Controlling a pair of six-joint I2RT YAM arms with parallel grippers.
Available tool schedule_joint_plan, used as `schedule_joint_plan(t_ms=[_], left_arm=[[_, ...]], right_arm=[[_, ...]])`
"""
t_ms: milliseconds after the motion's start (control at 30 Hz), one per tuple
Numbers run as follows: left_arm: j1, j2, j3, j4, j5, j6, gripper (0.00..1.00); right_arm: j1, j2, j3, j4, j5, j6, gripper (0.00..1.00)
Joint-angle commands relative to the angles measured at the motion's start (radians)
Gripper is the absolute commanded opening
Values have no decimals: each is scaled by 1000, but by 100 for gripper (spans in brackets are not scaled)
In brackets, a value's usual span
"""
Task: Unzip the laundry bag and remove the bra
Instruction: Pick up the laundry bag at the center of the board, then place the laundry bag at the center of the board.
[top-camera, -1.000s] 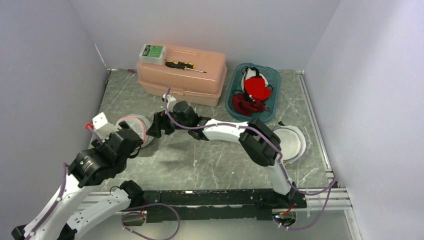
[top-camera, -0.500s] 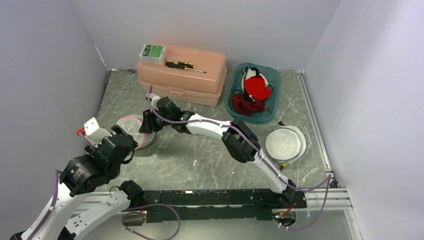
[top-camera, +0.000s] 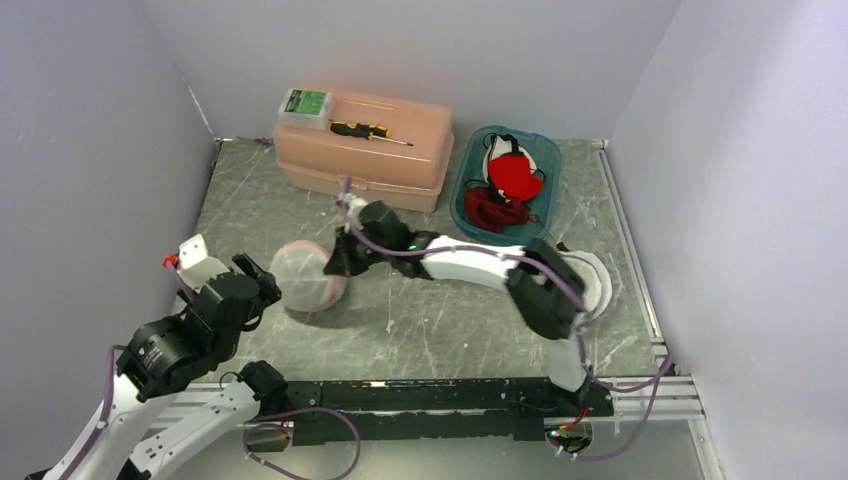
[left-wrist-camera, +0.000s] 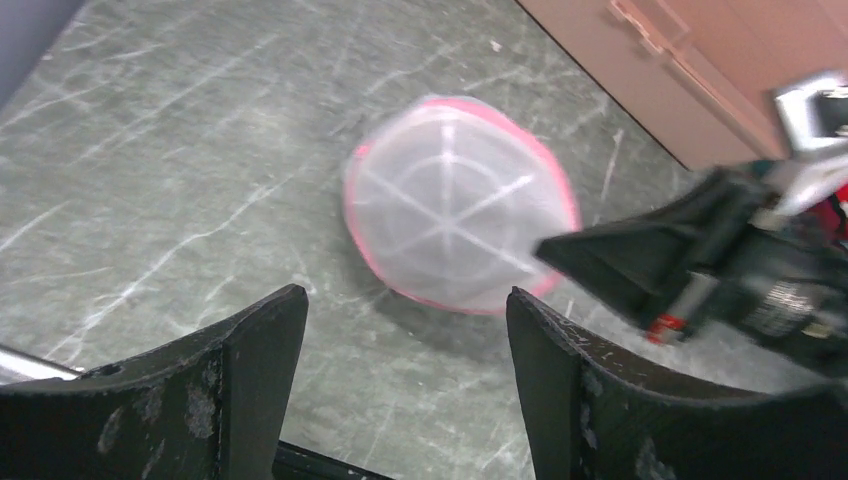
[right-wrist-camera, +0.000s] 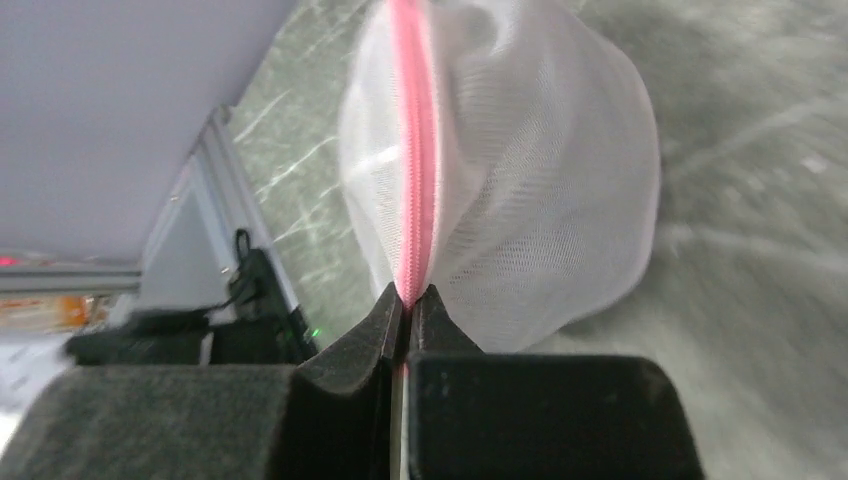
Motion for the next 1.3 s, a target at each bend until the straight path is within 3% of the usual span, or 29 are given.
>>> schedule_joint_plan(t_ms=[0, 267, 467, 733, 900, 1067, 1133, 1200, 1267], left_arm=[[2, -9, -32, 201, 131, 176, 78], [2, 34, -169, 559, 486, 379, 80], [4, 126, -253, 806, 760, 441, 82], [2, 241, -250, 984, 1044, 584, 83], [3, 343, -211, 959, 1116, 620, 84], [2, 480, -192, 960, 1177, 640, 84], [3, 532, -171, 942, 1168, 664, 84], [3, 577, -141, 921, 1138, 684, 85], [5, 627, -92, 897, 1156, 721, 85]], right_arm=[[-95, -344, -217, 56, -14, 5, 0], [-165, -820, -579, -104, -88, -31, 0], [-172, -1062, -706, -217, -137, -90, 0], [-220, -1184, -926, -166, -221, -65, 0], [-273, -1239, -1075, -107, -169, -3, 0], [-298, -1249, -1101, -148, -139, -23, 0], [-300, -1266, -1098, -173, -120, -25, 18], [-300, -1293, -1093, -199, -103, -23, 44], [-301, -1317, -1086, -223, -90, -17, 58]])
